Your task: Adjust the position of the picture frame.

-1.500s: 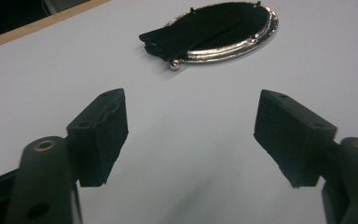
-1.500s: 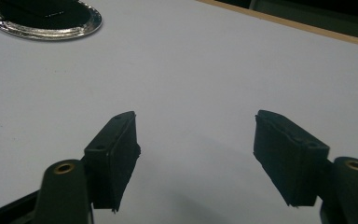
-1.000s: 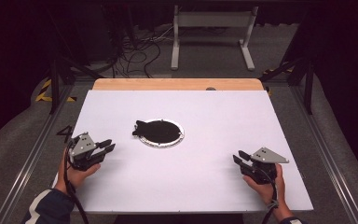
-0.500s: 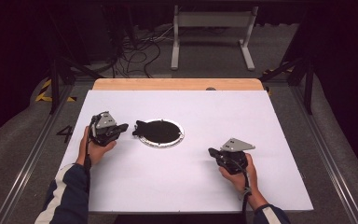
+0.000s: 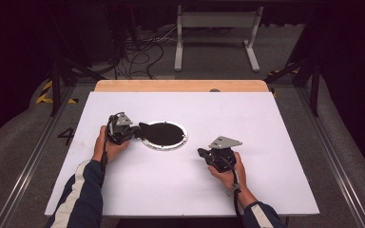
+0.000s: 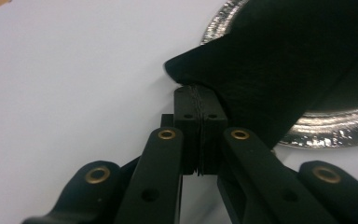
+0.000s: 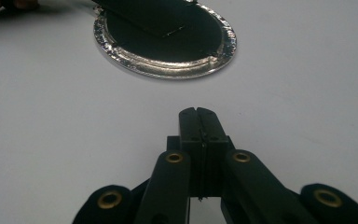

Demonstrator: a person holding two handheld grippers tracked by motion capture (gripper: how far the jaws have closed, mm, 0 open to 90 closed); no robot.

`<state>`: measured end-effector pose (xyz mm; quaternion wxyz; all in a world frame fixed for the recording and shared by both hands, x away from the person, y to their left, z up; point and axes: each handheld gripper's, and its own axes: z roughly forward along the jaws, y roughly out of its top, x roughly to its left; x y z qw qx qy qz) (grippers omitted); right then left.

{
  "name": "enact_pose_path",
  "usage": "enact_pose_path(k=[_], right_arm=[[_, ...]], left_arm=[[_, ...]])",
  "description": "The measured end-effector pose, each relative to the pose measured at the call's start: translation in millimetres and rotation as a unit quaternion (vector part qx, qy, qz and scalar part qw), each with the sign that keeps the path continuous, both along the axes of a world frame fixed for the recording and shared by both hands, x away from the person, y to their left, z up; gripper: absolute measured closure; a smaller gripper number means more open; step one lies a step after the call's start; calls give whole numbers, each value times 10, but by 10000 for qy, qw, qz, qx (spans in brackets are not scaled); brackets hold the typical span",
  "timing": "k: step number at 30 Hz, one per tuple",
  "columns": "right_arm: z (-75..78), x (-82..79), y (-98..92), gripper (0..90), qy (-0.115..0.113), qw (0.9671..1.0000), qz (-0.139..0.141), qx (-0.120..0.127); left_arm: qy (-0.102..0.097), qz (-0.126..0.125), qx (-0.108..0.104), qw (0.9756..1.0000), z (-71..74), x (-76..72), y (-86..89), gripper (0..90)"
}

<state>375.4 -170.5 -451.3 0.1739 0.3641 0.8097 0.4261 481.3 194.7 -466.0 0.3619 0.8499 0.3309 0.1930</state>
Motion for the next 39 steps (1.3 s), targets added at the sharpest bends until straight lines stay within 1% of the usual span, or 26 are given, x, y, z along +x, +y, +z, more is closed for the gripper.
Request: enact_pose_path(k=[1, 2, 3, 6, 8, 9, 12, 13, 14, 15, 16, 17, 23, 25, 26, 28, 32, 33, 35, 36, 37, 39], right_arm=[[-9, 11, 23, 900, 19, 10000, 22, 13], [-9, 11, 23, 900, 19, 10000, 22, 13], [-22, 29, 62, 900, 45, 10000, 24, 19], [-30, 40, 81, 900, 78, 10000, 30, -5], [-30, 42, 77, 900, 77, 10000, 27, -19], [-33, 50, 57, 900, 99, 10000, -2, 4], [-42, 56, 30, 900, 128, 9999, -29, 7], [-42, 56, 30, 900, 128, 9999, -29, 7], [-50, 54, 12, 900, 136, 9999, -31, -11], [-50, 54, 12, 900, 136, 9999, -31, -11], [-51, 53, 7, 900, 139, 9999, -24, -17], [-51, 54, 0, 900, 136, 9999, -32, -36], [-66, 64, -14, 900, 163, 9998, -68, -125], [-69, 72, -25, 900, 175, 9997, -91, -123], [-69, 74, -29, 900, 175, 9997, -104, -133], [-73, 87, -44, 900, 177, 9996, -122, -162], [-84, 109, -60, 900, 219, 9994, -173, -189], [-86, 114, -62, 900, 214, 9995, -161, -192], [-83, 120, -60, 900, 209, 9994, -161, -216], [-81, 124, -58, 900, 215, 9994, -176, -212], [-80, 129, -61, 900, 217, 9993, -175, -240], [-85, 139, -69, 900, 234, 9992, -177, -261]], left_arm=[[10, -21, 13, 10000, -3, -4, -11, 869], [10, -21, 13, 10000, -3, -4, -11, 875], [16, -70, 50, 10000, -5, -1, -23, 887], [60, -191, -6, 9998, -2, -1, -8, 896], [87, -228, -34, 9997, -2, -6, -11, 897], [161, -302, -62, 9994, -1, -17, -15, 897], [198, -318, -52, 9993, 1, -32, -34, 897], [215, -396, -51, 9990, 4, -41, -43, 897], [256, -434, -53, 9987, 8, -63, -70, 897], [256, -434, -53, 9987, 8, -63, -70, 897], [271, -522, -2, 9983, 16, -77, -88, 897], [298, -540, -17, 9981, 17, -91, -103, 897], [342, -871, 99, 9956, 39, -176, -237, 897], [329, -973, 138, 9946, 45, -207, -285, 897], [281, -1033, 188, 9941, 46, -228, -309, 897], [257, -1093, 221, 9934, 47, -276, -354, 897], [300, -1231, 237, 9917, 56, -359, -411, 897], [329, -1290, 220, 9908, 57, -389, -435, 897], [276, -1377, 266, 9897, 56, -450, -485, 897], [285, -1415, 274, 9891, 58, -475, -507, 897], [306, -1514, 262, 9877, 58, -504, -534, 897], [335, -1587, 267, 9864, 61, -553, -577, 897]])
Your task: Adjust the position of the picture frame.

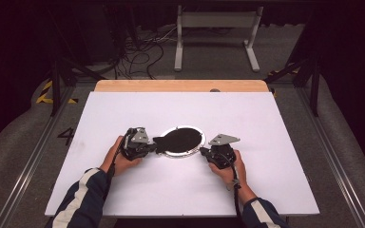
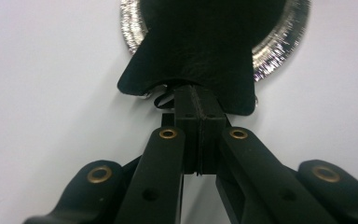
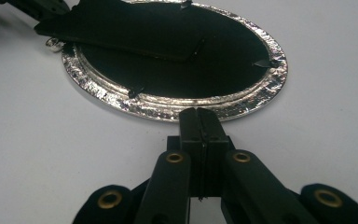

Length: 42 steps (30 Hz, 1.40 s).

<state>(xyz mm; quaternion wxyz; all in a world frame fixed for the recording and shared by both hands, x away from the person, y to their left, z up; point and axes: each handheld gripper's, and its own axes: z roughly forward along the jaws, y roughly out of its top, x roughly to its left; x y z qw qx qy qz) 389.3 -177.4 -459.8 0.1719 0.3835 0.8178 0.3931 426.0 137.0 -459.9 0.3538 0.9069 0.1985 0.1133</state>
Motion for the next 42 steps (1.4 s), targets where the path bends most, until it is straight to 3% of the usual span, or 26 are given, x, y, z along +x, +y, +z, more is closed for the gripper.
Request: enact_pose_path(k=[12, 17, 22, 28, 33, 37, 42], right_arm=[[-7, 15, -78, 900, 102, 9999, -48, -119], [8, 14, -154, 900, 80, 9998, -92, -159], [-1, 26, -208, 900, 133, 9998, -127, -105], [3, 17, -206, 900, 122, 9997, -110, -153], [-1, 16, -212, 900, 118, 9998, -114, -138], [-1, 14, -212, 900, 119, 9998, -120, -134], [-2, 1, -208, 900, 115, 9998, -115, -137]], left_arm=[[1, -401, 38, 9992, 4, -226, -243, 900], [144, -647, -68, 9978, -2, -333, -404, 899], [4, -826, -7, 9966, 0, -398, -533, 899], [47, -911, 0, 9958, 22, -400, -490, 895], [-71, -925, -219, 9954, 139, -425, -352, 890], [-87, -800, -400, 9960, 196, -391, -249, 890], [-215, -432, -481, 9977, 208, -305, -169, 882]])
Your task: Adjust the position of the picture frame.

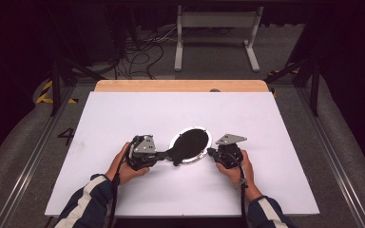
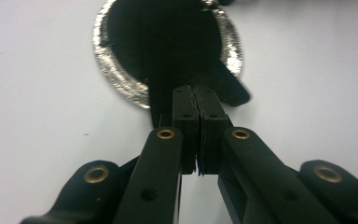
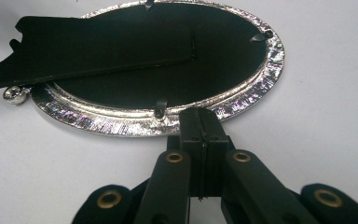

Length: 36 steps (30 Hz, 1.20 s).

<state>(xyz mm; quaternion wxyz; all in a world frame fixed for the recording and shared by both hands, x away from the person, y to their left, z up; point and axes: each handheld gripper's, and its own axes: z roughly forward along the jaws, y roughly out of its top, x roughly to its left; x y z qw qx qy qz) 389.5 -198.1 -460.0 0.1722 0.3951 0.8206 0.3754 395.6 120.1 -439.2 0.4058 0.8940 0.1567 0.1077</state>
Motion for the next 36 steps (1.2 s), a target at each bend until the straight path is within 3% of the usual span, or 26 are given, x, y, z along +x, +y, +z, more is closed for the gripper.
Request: enact_pose_path(k=[6, 12, 14, 18, 20, 24, 31, 33, 36], right_arm=[[-7, -48, 9, 900, -11, 10000, 55, 28], [-3, -140, 43, 900, -18, 9998, 177, -51], [-3, -151, 47, 900, -25, 9998, 186, -56], [-6, -179, 52, 900, -21, 9998, 190, -41], [-6, -180, 49, 900, -23, 9998, 189, -43], [-7, -178, 49, 900, -19, 9998, 195, -41], [-7, -170, 45, 900, 3, 9998, 200, -22], [-5, -169, 43, 900, 9, 9998, 202, -24], [-4, -166, 29, 900, 22, 9998, 208, -22]], left_arm=[[64, 363, 7, 9993, -86, 181, 56, 869], [125, 443, 79, 9989, -175, 296, 44, 855], [162, 402, 148, 9990, -200, 318, 17, 852], [226, 336, 51, 9992, -206, 342, -39, 849], [206, 303, 152, 9992, -216, 331, -72, 862], [251, 286, 150, 9992, -225, 335, -77, 874], [366, -12, 192, 9991, -213, 262, -161, 872], [284, -29, 284, 9992, -200, 226, -187, 874], [318, -44, 278, 9991, -194, 214, -186, 882]])
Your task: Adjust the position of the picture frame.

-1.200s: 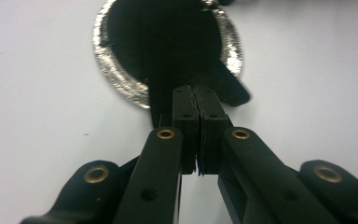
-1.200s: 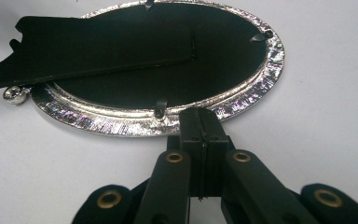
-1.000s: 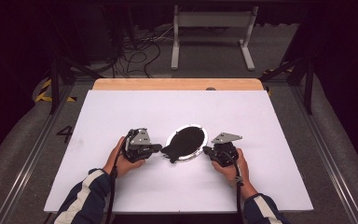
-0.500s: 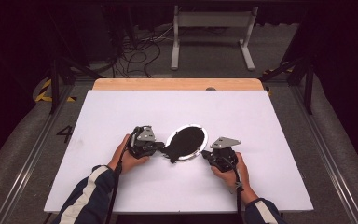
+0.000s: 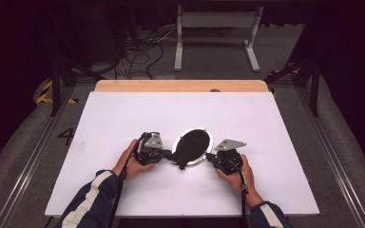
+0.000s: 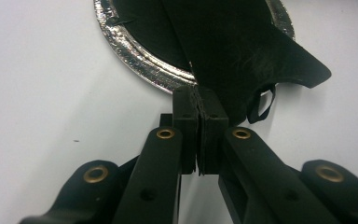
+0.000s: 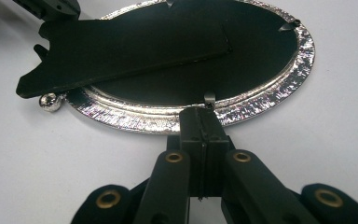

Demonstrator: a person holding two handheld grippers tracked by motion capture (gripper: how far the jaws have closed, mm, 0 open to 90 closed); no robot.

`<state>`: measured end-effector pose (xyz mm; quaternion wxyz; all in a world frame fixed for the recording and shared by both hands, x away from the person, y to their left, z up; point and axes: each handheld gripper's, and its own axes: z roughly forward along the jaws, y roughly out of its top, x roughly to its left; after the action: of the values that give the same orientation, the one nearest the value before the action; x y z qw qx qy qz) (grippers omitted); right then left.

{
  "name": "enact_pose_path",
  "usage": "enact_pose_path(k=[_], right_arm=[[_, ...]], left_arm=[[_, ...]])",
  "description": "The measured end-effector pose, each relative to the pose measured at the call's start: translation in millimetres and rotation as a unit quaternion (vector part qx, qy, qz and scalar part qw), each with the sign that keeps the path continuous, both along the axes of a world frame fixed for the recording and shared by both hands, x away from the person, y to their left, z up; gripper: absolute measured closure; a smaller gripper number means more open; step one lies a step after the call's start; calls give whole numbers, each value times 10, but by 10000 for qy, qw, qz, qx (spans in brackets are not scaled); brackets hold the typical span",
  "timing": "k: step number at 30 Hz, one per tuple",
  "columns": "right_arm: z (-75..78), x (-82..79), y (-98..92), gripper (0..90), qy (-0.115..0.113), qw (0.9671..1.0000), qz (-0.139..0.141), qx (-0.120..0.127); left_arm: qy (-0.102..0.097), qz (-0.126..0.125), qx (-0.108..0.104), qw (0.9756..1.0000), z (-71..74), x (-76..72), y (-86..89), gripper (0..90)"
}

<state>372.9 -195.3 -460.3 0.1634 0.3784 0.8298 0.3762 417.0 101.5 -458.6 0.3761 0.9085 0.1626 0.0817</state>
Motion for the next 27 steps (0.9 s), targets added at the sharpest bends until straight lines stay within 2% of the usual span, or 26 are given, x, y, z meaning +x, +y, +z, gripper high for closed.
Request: enact_pose_path(k=[5, 8, 12, 14, 17, 20, 25, 27], right_arm=[[2, 1, -2, 900, -6, 10000, -13, -18], [1, 8, -8, 900, -17, 10000, -53, -14], [3, 19, -10, 900, -29, 9999, -88, -42], [4, 33, -14, 900, -33, 9999, -104, -43], [5, 55, -23, 900, -26, 9999, -104, -38], [5, 84, -30, 900, -13, 9999, -101, -21], [8, 116, -17, 900, -58, 9998, -157, -88], [10, 141, -16, 900, -31, 9998, -176, -69]], left_arm=[[67, -33, -15, 10000, -3, -24, -9, 896], [175, -44, -85, 9998, -13, -47, -13, 897], [169, -131, -33, 9998, -3, -87, -36, 897], [243, -118, -73, 9996, -7, -115, -47, 897], [144, -165, -22, 9998, -11, -151, -64, 898], [128, -193, -9, 9997, -9, -189, -83, 899], [248, -175, -104, 9995, -28, -226, -102, 899], [203, -157, -79, 9996, -30, -233, -124, 899]])
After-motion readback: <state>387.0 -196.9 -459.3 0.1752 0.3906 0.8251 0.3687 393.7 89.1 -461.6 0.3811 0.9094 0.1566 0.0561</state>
